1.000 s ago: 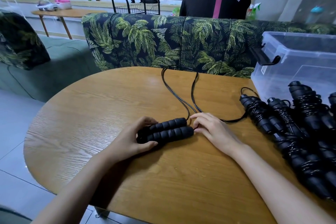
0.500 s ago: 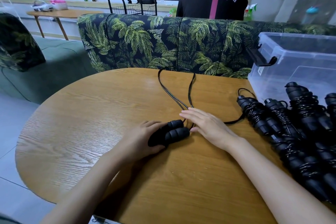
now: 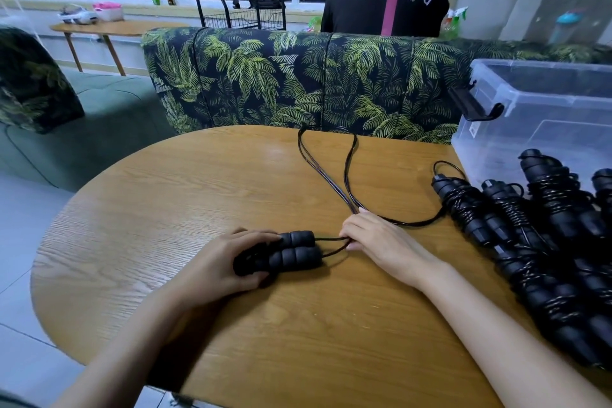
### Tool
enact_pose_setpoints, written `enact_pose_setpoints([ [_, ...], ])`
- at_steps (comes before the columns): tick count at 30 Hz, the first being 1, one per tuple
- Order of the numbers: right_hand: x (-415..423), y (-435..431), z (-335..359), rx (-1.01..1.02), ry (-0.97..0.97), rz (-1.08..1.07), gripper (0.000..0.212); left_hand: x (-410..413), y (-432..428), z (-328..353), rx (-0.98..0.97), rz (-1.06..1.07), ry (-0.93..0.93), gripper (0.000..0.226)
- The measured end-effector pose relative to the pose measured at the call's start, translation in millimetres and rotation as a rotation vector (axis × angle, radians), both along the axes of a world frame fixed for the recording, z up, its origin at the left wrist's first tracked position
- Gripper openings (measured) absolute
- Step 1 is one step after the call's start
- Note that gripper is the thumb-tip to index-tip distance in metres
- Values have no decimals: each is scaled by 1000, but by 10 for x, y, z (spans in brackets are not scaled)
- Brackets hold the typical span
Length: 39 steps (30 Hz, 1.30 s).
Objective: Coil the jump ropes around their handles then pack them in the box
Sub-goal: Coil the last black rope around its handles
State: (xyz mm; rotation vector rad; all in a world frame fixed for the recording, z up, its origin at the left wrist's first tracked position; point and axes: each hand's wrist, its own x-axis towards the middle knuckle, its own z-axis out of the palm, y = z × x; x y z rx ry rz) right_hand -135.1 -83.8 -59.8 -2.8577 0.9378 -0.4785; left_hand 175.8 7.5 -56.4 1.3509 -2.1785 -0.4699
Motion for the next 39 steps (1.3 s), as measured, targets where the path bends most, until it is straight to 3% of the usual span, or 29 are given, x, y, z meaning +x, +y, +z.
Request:
enact_pose_setpoints([
  [5,-134,49,-35,-75,-10,-38,6,45,56,5,13,70,14,56],
  [11,-340,116,-44,-139,-56,-129,22,-48,15,-14,10,198,-29,39],
  [18,-500,210,-13,-214,-178,-268,30,-415,-252,-48,-56,300,-85,63],
  [28,-147,604,79,-238,-278,-459,32,-1062,-514,-16,-30,404,-55,32],
  [36,563,906,26,-300,-287,-342,31,-930,-518,115,-36,267,-188,29],
  [39,613,953,1,-372,-227,-321,32,-888,-542,246,96,199,-204,56],
])
